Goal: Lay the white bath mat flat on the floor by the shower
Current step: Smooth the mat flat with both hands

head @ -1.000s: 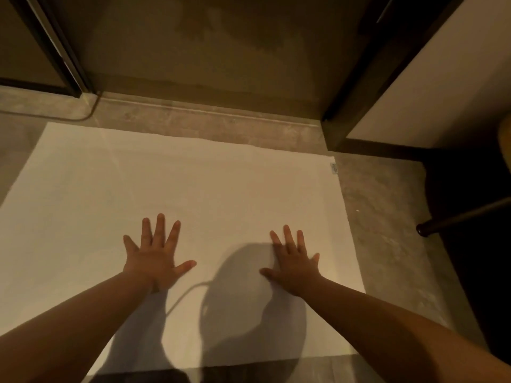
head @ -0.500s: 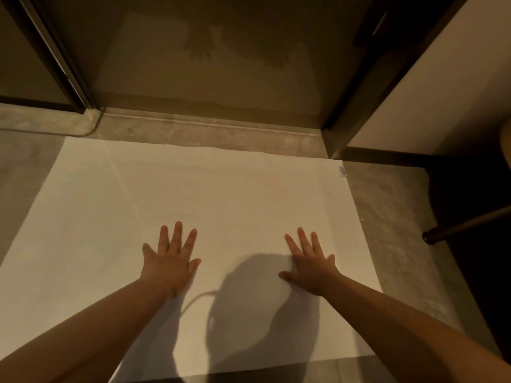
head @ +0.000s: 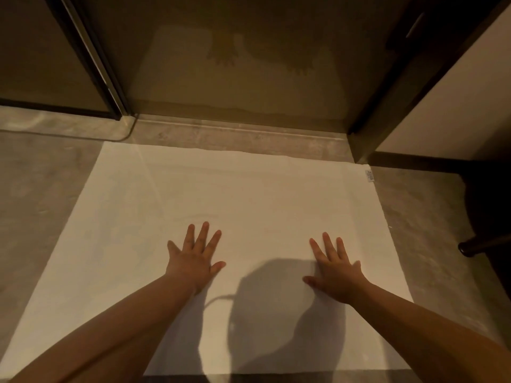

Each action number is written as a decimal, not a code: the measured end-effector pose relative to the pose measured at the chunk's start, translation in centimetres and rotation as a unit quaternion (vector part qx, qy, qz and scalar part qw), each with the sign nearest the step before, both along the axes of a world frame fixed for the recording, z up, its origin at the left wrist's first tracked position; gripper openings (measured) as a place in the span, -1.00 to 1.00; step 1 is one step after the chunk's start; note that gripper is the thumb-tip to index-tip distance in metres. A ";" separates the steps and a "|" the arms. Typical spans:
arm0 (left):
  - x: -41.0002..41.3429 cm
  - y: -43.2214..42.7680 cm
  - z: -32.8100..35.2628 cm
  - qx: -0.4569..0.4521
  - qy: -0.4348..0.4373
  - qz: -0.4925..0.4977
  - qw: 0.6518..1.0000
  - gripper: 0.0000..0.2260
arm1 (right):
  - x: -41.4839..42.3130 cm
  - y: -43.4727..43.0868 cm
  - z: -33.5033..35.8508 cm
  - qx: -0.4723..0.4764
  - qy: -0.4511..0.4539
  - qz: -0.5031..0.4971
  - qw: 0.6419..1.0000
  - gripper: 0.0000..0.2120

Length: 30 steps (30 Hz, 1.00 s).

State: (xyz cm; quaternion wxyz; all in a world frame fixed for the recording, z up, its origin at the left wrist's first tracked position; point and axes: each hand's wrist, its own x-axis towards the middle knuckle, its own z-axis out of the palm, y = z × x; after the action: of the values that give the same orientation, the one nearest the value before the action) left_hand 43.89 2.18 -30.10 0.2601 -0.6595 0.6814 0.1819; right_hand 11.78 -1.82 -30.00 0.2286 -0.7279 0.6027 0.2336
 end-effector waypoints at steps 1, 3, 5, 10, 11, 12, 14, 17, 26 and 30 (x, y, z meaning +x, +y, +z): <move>0.0 -0.1 0.0 0.000 0.002 0.000 1.000 -0.42 | 0.0 0.0 0.0 0.000 0.001 -0.001 1.000 -0.07; 0.3 -0.1 -0.2 0.000 0.004 -0.002 1.000 -0.41 | 0.1 0.1 0.0 0.000 0.002 -0.003 1.000 -0.07; 0.7 -0.1 -0.3 0.001 0.006 -0.009 1.000 -0.40 | 0.2 0.1 0.1 0.000 0.002 -0.001 1.000 -0.08; 1.7 -0.1 -0.3 -0.001 0.006 -0.036 0.999 -0.36 | 0.2 0.0 0.1 -0.003 0.007 0.003 1.000 -0.10; 1.8 -0.1 -0.2 -0.005 0.002 -0.042 0.999 -0.34 | 0.2 0.1 0.2 -0.013 0.004 0.008 1.000 -0.10; 1.9 0.0 -0.2 -0.008 -0.003 -0.044 0.999 -0.32 | 0.4 0.2 0.3 -0.029 -0.004 0.014 0.999 -0.09; 2.3 0.3 -0.2 -0.009 -0.006 -0.035 0.999 -0.25 | 1.0 0.4 0.6 -0.067 -0.037 0.029 0.997 -0.06; 3.3 1.1 -0.4 0.003 0.003 -0.018 1.000 -0.12 | 2.4 0.3 0.7 -0.077 -0.066 0.062 0.993 0.04; 3.9 1.4 0.0 0.014 -0.017 -0.047 0.999 0.03 | 3.3 0.4 0.2 -0.021 -0.039 0.067 0.997 0.15; 4.5 0.2 0.4 -0.010 0.005 0.002 1.000 0.11 | 4.0 -0.3 0.2 -0.074 -0.053 0.072 0.993 0.22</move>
State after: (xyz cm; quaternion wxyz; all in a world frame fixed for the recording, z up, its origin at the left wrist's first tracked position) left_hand 48.39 2.38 -29.69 0.2492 -0.6629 0.6830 0.1790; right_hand 15.77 -2.10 -29.85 0.1885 -0.7955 0.5517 0.1651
